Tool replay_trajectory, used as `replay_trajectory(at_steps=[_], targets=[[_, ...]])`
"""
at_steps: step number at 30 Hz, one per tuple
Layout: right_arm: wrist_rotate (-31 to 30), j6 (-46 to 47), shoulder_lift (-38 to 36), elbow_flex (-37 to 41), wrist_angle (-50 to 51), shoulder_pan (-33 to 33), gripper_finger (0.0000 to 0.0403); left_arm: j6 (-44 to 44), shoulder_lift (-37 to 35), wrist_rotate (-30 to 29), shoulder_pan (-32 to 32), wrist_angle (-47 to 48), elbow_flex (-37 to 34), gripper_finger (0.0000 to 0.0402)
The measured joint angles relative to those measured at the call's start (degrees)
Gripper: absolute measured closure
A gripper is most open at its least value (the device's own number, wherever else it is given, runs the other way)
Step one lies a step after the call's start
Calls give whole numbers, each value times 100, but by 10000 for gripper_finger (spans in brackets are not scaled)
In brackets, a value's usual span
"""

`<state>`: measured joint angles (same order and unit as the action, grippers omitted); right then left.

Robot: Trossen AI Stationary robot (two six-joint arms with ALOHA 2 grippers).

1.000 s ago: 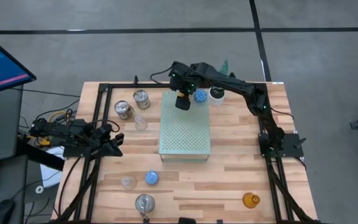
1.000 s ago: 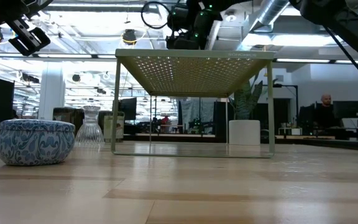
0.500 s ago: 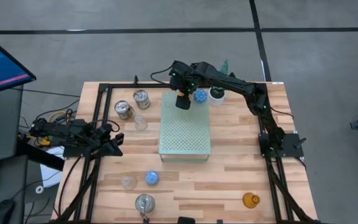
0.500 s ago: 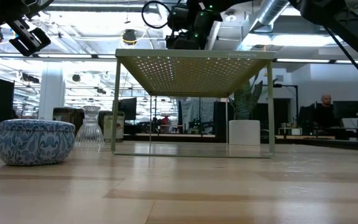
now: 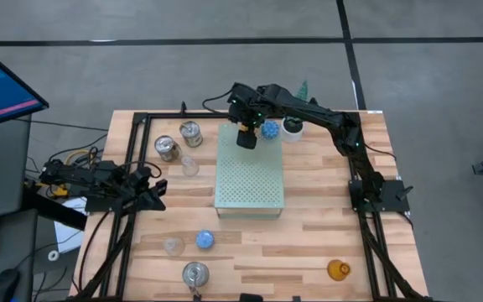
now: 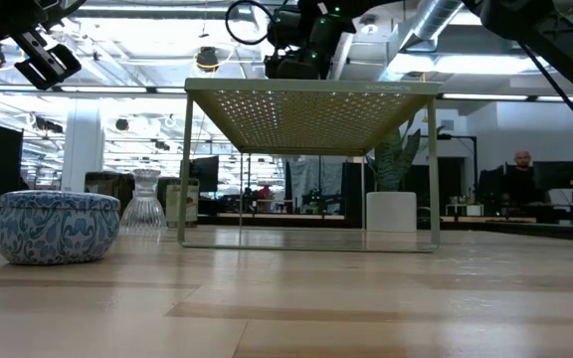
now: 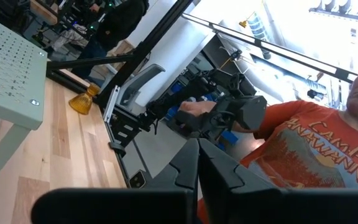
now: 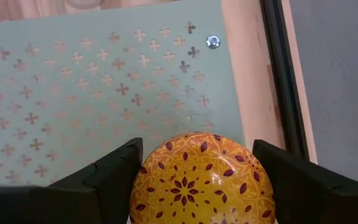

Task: Stock candles and holders on shelf
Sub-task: Put the yellow scented candle on the shelf aligned with the other scented candle, then put the light blue scented candle on the shelf aligned with the other scented candles

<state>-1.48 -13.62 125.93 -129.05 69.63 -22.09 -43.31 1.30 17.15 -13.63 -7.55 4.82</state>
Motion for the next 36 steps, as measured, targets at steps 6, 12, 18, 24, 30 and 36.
replay_trajectory(at_steps=[6, 12, 18, 24, 30, 36], targets=[[-2, 15, -1, 0, 0, -5, 118, 0, -2, 0, 0, 0, 0, 392], [-2, 15, 0, -1, -1, 1, 103, 0, 0, 0, -2, -2, 0, 392], [-2, 13, -4, -4, -4, -2, 97, 0, -1, 2, 0, -2, 0, 392], [-15, -29, -39, -116, 32, -6, 96, -2, -2, 2, -2, 0, 0, 392], [-33, 6, -407, -611, 73, 66, 96, -68, 0, -207, 0, -7, 0, 391], [4, 361, -1337, -542, 556, 487, 96, -195, 0, -575, -1, -22, 0, 391]])
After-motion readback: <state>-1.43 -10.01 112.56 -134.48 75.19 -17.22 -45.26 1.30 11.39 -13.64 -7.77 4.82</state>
